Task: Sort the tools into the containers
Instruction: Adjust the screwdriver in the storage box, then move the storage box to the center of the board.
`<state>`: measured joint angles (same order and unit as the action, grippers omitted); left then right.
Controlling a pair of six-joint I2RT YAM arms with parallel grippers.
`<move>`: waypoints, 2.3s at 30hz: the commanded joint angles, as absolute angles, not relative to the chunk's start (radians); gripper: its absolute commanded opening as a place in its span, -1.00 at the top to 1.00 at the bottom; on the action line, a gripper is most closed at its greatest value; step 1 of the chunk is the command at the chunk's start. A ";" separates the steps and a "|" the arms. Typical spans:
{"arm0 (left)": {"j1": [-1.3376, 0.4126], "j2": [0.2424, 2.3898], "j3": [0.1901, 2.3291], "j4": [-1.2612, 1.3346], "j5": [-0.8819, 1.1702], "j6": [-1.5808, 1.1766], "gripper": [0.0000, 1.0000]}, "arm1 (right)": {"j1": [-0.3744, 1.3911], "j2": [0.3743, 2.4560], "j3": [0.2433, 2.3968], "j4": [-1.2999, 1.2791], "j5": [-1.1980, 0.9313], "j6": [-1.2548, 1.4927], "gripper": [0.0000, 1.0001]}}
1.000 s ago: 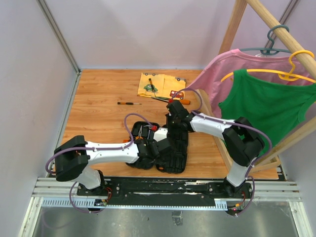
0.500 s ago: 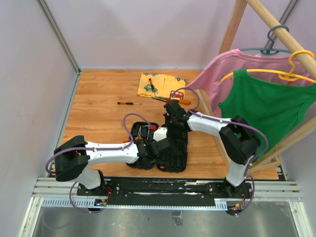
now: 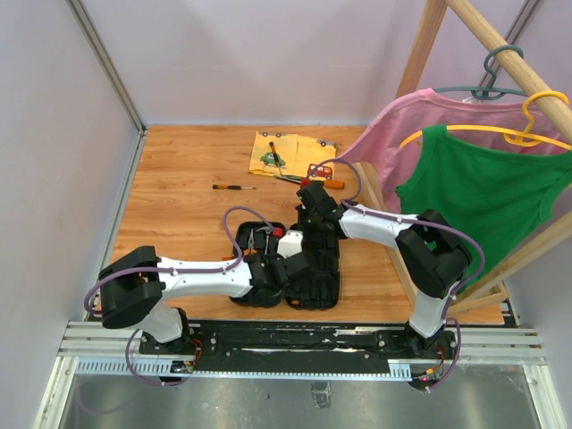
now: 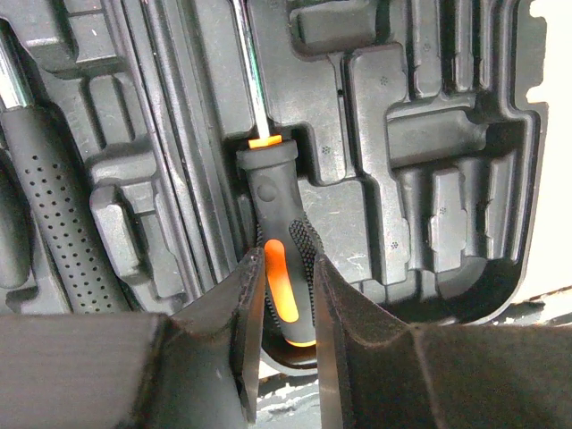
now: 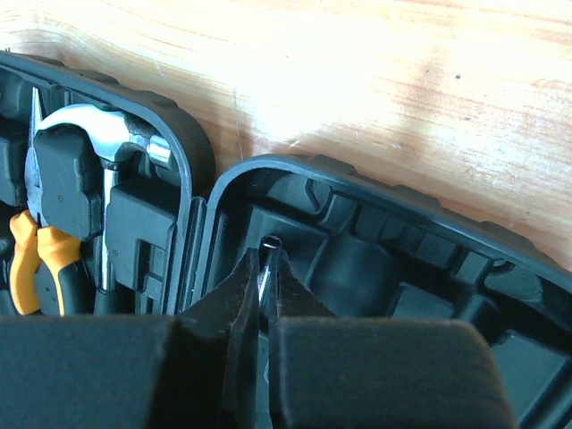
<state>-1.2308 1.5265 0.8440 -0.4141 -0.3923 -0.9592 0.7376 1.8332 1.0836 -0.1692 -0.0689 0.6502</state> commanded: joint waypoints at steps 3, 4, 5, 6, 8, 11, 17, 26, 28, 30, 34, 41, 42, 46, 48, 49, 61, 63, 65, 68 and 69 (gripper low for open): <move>-1.275 1.658 0.758 -0.500 -0.234 -0.979 0.99 | 0.756 2.042 0.936 -0.355 0.061 0.585 0.99; -1.275 1.659 0.757 -0.501 -0.233 -0.979 0.99 | 0.756 2.033 0.933 -0.354 0.062 0.586 0.99; -1.275 1.657 0.756 -0.499 -0.234 -0.978 0.99 | 0.755 2.022 0.929 -0.352 0.058 0.586 0.99; -1.276 1.651 0.757 -0.499 -0.239 -0.974 0.99 | 0.756 2.007 0.924 -0.346 0.054 0.586 0.99; -1.276 1.625 0.768 -0.501 -0.257 -0.963 0.99 | 0.756 1.972 0.915 -0.333 0.041 0.586 0.99; -1.276 1.573 0.803 -0.514 -0.307 -0.953 0.97 | 0.756 1.900 0.911 -0.304 0.004 0.578 0.93; -1.275 1.552 0.943 -0.567 -0.415 -0.925 0.91 | 0.756 1.787 0.918 -0.236 -0.082 0.595 0.77; -1.276 1.529 1.031 -0.614 -0.469 -0.893 0.51 | 0.752 1.606 0.977 -0.275 -0.082 0.604 0.20; -1.276 1.511 1.028 -0.621 -0.477 -0.897 0.45 | 0.751 1.566 0.975 -0.273 -0.074 0.603 0.17; -1.275 1.481 1.024 -0.628 -0.487 -0.901 0.39 | 0.750 1.522 0.964 -0.267 -0.062 0.592 0.16; -1.275 1.393 1.006 -0.629 -0.528 -0.885 0.33 | 0.750 1.421 0.925 -0.265 -0.028 0.559 0.10; -1.194 1.297 0.970 -0.634 -0.615 -0.779 0.24 | 0.749 1.193 0.765 -0.296 0.060 0.537 0.01; -1.170 1.285 0.962 -0.626 -0.609 -0.761 0.23 | 0.748 1.158 0.726 -0.302 0.067 0.541 0.00; -1.093 1.240 0.932 -0.598 -0.604 -0.707 0.18 | 0.746 1.040 0.619 -0.335 0.081 0.572 -0.02; -1.062 1.218 0.917 -0.591 -0.605 -0.690 0.16 | 0.743 0.992 0.576 -0.361 0.080 0.595 -0.03; -1.046 1.208 0.908 -0.589 -0.604 -0.685 0.15 | 0.741 0.971 0.559 -0.376 0.076 0.612 -0.04; -0.964 1.068 0.779 -0.620 -0.595 -0.727 0.12 | 0.738 0.859 0.321 -0.128 -0.128 0.838 -0.08; -0.965 1.044 0.764 -0.639 -0.601 -0.754 0.12 | 0.736 0.888 0.322 -0.099 -0.124 0.835 -0.08; -0.964 1.011 0.739 -0.651 -0.605 -0.781 0.12 | 0.731 0.924 0.334 -0.071 -0.120 0.818 -0.08; -0.965 0.946 0.697 -0.656 -0.606 -0.805 0.11 | 0.716 0.987 0.365 -0.030 -0.136 0.781 -0.07; -0.965 0.925 0.687 -0.656 -0.605 -0.811 0.11 | 0.710 1.011 0.378 -0.017 -0.150 0.770 -0.07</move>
<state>-0.9714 0.9989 0.7238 -0.6373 -0.5724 -0.7578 0.7319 0.9493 0.3321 -0.1169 -0.1135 0.7933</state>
